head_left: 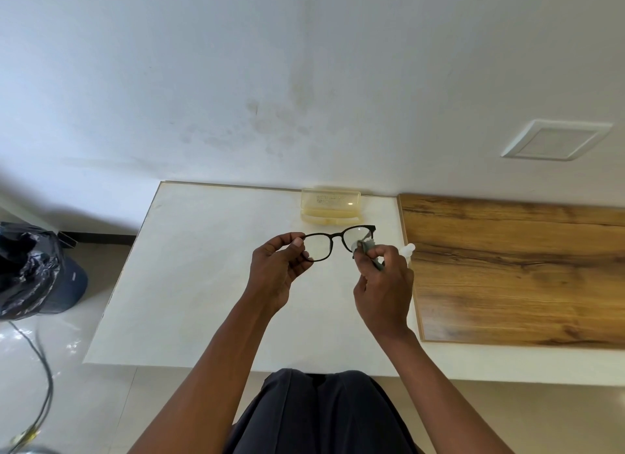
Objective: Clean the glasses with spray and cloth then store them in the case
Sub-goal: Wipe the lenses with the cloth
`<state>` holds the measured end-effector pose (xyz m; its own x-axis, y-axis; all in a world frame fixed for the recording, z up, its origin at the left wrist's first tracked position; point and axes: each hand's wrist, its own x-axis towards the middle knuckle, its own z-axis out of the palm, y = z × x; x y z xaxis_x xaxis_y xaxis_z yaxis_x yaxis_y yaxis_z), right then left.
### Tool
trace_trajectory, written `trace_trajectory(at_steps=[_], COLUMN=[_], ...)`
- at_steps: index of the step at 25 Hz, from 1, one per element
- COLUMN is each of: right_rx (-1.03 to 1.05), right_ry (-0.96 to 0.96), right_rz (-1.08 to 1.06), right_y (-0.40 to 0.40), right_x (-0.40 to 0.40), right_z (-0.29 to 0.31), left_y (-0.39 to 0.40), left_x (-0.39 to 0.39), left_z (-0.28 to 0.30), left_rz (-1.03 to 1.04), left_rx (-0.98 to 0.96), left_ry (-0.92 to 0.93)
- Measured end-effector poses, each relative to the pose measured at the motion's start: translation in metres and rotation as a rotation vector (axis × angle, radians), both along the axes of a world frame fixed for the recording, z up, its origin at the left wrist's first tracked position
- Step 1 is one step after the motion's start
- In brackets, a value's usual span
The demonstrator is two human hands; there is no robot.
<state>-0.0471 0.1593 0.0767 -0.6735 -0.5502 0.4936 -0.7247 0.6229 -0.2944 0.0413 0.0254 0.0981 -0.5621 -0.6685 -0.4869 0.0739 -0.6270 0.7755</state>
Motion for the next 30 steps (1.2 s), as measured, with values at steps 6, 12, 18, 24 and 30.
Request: trace_trajectory(at_steps=[6,12,18,24,30], right_rx=[-0.04,-0.051,0.014,0.015,-0.052], right_ry=[-0.049,-0.022,0.053,0.036,-0.005], right_rz=[-0.075,-0.035,0.019,0.017,-0.046], right_y=[0.0,-0.018,-0.017,0.002,-0.005], right_x=[-0.016,-0.016,-0.002,-0.006,-0.025], right_z=[0.002,0.012,0.009,-0.002,0.005], left_y=[0.0,0.001,-0.002,-0.004,-0.002], left_x=[0.001,0.001,-0.001,0.002,0.002], left_z=[0.002,0.003,0.003,0.003,0.003], left_rz=[-0.024,-0.038,-0.026,-0.01,-0.05], left_rx=[0.002,-0.004,-0.013,0.009,0.012], left_ry=[-0.001,0.008,0.002,0.016,0.017])
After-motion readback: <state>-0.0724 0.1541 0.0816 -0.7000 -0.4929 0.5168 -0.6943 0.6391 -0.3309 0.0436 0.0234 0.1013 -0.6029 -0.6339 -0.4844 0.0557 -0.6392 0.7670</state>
